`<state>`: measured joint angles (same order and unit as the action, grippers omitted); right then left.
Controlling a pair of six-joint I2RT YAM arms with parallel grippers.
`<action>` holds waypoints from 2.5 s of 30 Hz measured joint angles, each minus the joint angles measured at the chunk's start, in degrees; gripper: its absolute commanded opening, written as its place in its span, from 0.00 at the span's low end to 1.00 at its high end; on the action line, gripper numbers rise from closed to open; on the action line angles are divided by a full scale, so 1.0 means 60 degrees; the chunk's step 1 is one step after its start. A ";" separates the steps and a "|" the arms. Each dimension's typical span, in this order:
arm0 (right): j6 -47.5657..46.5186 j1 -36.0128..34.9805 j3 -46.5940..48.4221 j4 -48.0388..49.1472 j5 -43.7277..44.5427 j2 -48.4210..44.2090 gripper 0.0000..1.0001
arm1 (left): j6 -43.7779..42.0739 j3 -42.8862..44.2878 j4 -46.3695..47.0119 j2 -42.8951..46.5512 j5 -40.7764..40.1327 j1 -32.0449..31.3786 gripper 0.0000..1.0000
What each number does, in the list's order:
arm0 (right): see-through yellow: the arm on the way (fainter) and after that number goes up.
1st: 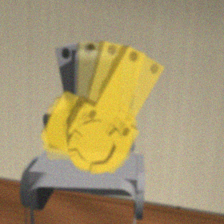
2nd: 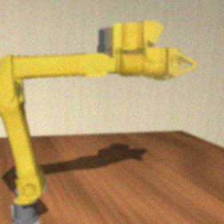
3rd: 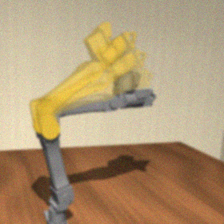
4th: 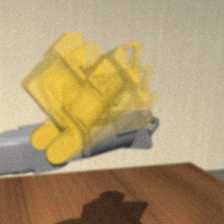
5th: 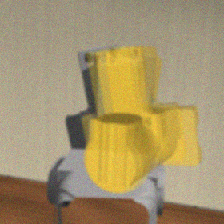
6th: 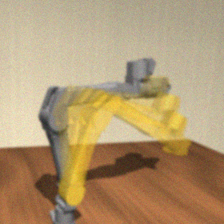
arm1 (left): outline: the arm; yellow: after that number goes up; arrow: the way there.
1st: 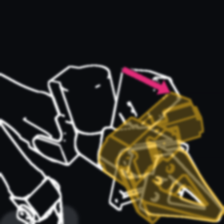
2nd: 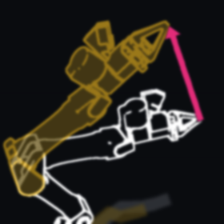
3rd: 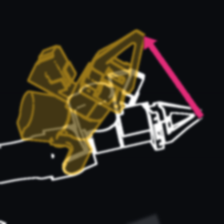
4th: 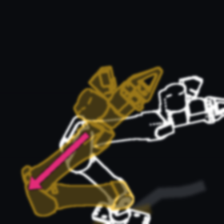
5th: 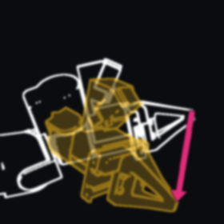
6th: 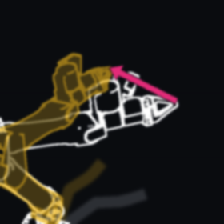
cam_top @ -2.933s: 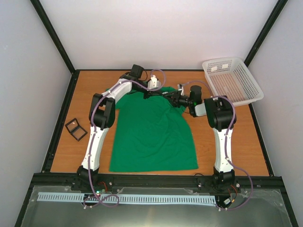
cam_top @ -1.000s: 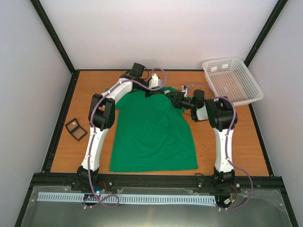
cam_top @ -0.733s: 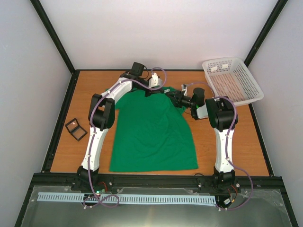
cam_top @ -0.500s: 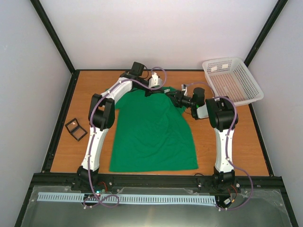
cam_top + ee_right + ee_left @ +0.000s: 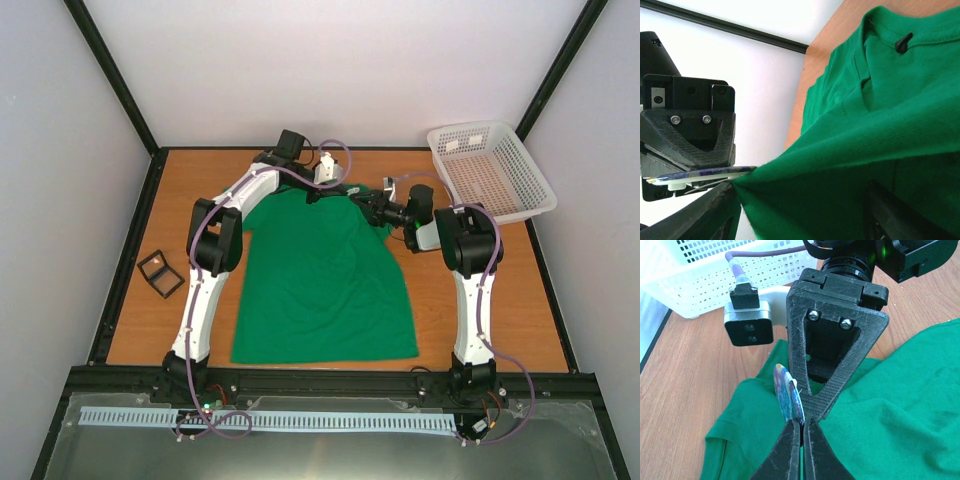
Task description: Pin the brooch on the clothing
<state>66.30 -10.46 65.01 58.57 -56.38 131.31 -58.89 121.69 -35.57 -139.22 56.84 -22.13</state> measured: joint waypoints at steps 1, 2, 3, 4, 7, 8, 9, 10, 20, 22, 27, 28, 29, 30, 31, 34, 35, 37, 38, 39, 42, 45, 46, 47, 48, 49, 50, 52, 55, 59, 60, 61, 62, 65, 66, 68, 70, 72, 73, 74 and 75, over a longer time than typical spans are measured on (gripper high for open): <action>0.0000 0.0000 0.0000 0.0011 0.0000 0.0000 0.66 | 0.0000 0.0015 -0.0004 0.0000 0.0004 0.0000 0.01; 0.0004 0.0004 0.0000 0.0033 0.0000 0.0000 0.66 | 0.0000 0.0018 -0.0007 0.0000 0.0007 0.0000 0.01; 0.0018 0.0004 0.0000 0.0051 -0.0004 0.0000 0.66 | 0.0000 0.0018 -0.0007 0.0000 0.0015 0.0000 0.01; 0.0029 0.0007 0.0004 0.0055 -0.0004 0.0000 0.66 | 0.0000 0.0029 -0.0011 0.0000 0.0018 0.0000 0.01; 0.0033 0.0007 0.0055 0.0011 -0.0007 0.0000 0.66 | 0.0000 0.0055 -0.0044 0.0000 0.0018 0.0000 0.01; 0.0026 0.0007 0.0095 -0.0040 -0.0015 0.0000 0.66 | 0.0000 0.0062 -0.0051 0.0000 0.0011 0.0000 0.01; 0.0026 0.0007 0.0149 -0.0127 -0.0025 0.0000 0.66 | 0.0000 0.0066 -0.0058 0.0000 0.0004 0.0000 0.01; 0.0018 0.0007 0.0204 -0.0215 -0.0044 0.0000 0.66 | -0.0004 0.0069 -0.0051 -0.0004 -0.0004 0.0000 0.01; -0.0106 0.0015 0.0401 -0.0696 -0.0219 0.0000 0.68 | -0.0022 0.0106 -0.0127 -0.0004 -0.0091 0.0004 0.01; -0.0160 0.0022 0.0430 -0.0783 -0.0233 0.0000 0.68 | -0.0029 0.0109 -0.0142 -0.0004 -0.0117 0.0004 0.01; -0.0561 0.0025 0.0608 -0.1370 -0.0357 0.0000 0.68 | -0.0102 0.0113 -0.0251 -0.0007 -0.0233 0.0007 0.01; -0.0670 0.0029 0.0667 -0.1555 -0.0397 0.0000 0.68 | -0.0109 0.0113 -0.0273 -0.0011 -0.0262 0.0011 0.01; -0.0801 0.0033 0.0747 -0.1796 -0.0437 0.0000 0.68 | -0.0113 0.0113 -0.0299 -0.0015 -0.0291 0.0015 0.01; -0.0951 0.0033 0.0845 -0.2087 -0.0474 0.0000 0.68 | -0.0120 0.0113 -0.0310 -0.0018 -0.0324 0.0018 0.01; -0.1053 0.0033 0.0925 -0.2302 -0.0495 0.0000 0.68 | -0.0124 0.0113 -0.0321 -0.0022 -0.0364 0.0018 0.01; -0.1235 0.0036 0.1089 -0.2798 -0.0546 0.0000 0.68 | -0.0135 0.0113 -0.0335 -0.0022 -0.0455 0.0022 0.01; -0.1253 0.0036 0.1129 -0.2911 -0.0550 0.0000 0.67 | -0.0138 0.0113 -0.0339 -0.0022 -0.0495 0.0018 0.01; -0.1246 0.0036 0.1242 -0.3213 -0.0590 0.0000 0.67 | -0.0138 0.0113 -0.0342 -0.0022 -0.0565 0.0018 0.01; -0.1220 0.0036 0.1275 -0.3293 -0.0594 0.0000 0.67 | -0.0138 0.0113 -0.0339 -0.0022 -0.0608 0.0018 0.01; -0.1177 0.0036 0.1308 -0.3384 -0.0616 0.0000 0.67 | -0.0142 0.0113 -0.0339 -0.0022 -0.0637 0.0018 0.01; -0.1086 0.0036 0.1381 -0.3614 -0.0648 -0.0004 0.67 | -0.0142 0.0113 -0.0335 -0.0022 -0.0714 0.0015 0.01; -0.1027 0.0040 0.1439 -0.3814 -0.0678 -0.0026 0.67 | -0.0138 0.0113 -0.0331 -0.0022 -0.0743 0.0015 0.01; -0.1024 0.0040 0.1443 -0.3869 -0.0678 -0.0047 0.67 | -0.0138 0.0113 -0.0328 -0.0022 -0.0739 0.0015 0.01; -0.1024 0.0044 0.1443 -0.3923 -0.0678 -0.0076 0.67 | -0.0138 0.0113 -0.0328 -0.0022 -0.0732 0.0015 0.01; -0.1024 0.0044 0.1443 -0.3960 -0.0674 -0.0102 0.67 | -0.0138 0.0113 -0.0321 -0.0022 -0.0725 0.0015 0.01; -0.1027 0.0051 0.1443 -0.3982 -0.0674 -0.0120 0.67 | -0.0138 0.0113 -0.0321 -0.0022 -0.0714 0.0015 0.01; -0.1016 0.0055 0.1443 -0.3985 -0.0678 -0.0138 0.67 | -0.0138 0.0113 -0.0310 -0.0022 -0.0707 0.0015 0.01; -0.0951 0.0058 0.1432 -0.3872 -0.0696 -0.0142 0.67 | -0.0138 0.0113 -0.0291 -0.0022 -0.0670 0.0015 0.01; -0.0871 0.0069 0.1300 -0.3384 -0.0769 -0.0146 0.67 | -0.0138 0.0117 -0.0310 -0.0022 -0.0514 0.0033 0.01; -0.0962 0.0069 0.1282 -0.3187 -0.0834 -0.0146 0.67 | -0.0138 0.0142 -0.0368 -0.0022 -0.0346 0.0066 0.01; -0.0969 0.0073 0.1282 -0.3136 -0.0852 -0.0146 0.66 | -0.0138 0.0153 -0.0382 -0.0022 -0.0321 0.0069 0.01; -0.0962 0.0073 0.1282 -0.3100 -0.0863 -0.0146 0.66 | -0.0138 0.0160 -0.0393 -0.0022 -0.0291 0.0073 0.01; -0.0954 0.0073 0.1282 -0.3064 -0.0871 -0.0146 0.66 | -0.0138 0.0168 -0.0397 -0.0022 -0.0284 0.0080 0.00; -0.0889 0.0073 0.1282 -0.2976 -0.0896 -0.0146 0.67 | -0.0138 0.0178 -0.0397 -0.0022 -0.0248 0.0080 0.01; -0.0849 0.0073 0.1282 -0.2954 -0.0896 -0.0146 0.67 | -0.0138 0.0178 -0.0397 -0.0022 -0.0248 0.0080 0.01; -0.0667 0.0076 0.1282 -0.2892 -0.0896 -0.0146 0.66 | -0.0138 0.0178 -0.0382 -0.0022 -0.0255 0.0080 0.01; -0.0488 0.0076 0.1282 -0.2827 -0.0900 -0.0146 0.66 | -0.0135 0.0178 -0.0328 -0.0022 -0.0262 0.0080 0.01; -0.0270 0.0076 0.1282 -0.2728 -0.0896 -0.0142 0.66 | -0.0135 0.0178 -0.0288 -0.0022 -0.0295 0.0080 0.01; -0.0189 0.0076 0.1286 -0.2714 -0.0900 -0.0142 0.66 | -0.0135 0.0178 -0.0262 -0.0022 -0.0328 0.0080 0.01; -0.0106 0.0076 0.1290 -0.2710 -0.0896 -0.0142 0.66 | -0.0135 0.0175 -0.0240 -0.0022 -0.0379 0.0076 0.01; -0.0051 0.0076 0.1297 -0.2714 -0.0889 -0.0142 0.66 | -0.0135 0.0175 -0.0229 -0.0022 -0.0415 0.0073 0.01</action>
<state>66.00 -10.00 72.79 42.28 -61.71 130.45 -59.70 122.74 -36.95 -139.35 54.35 -21.69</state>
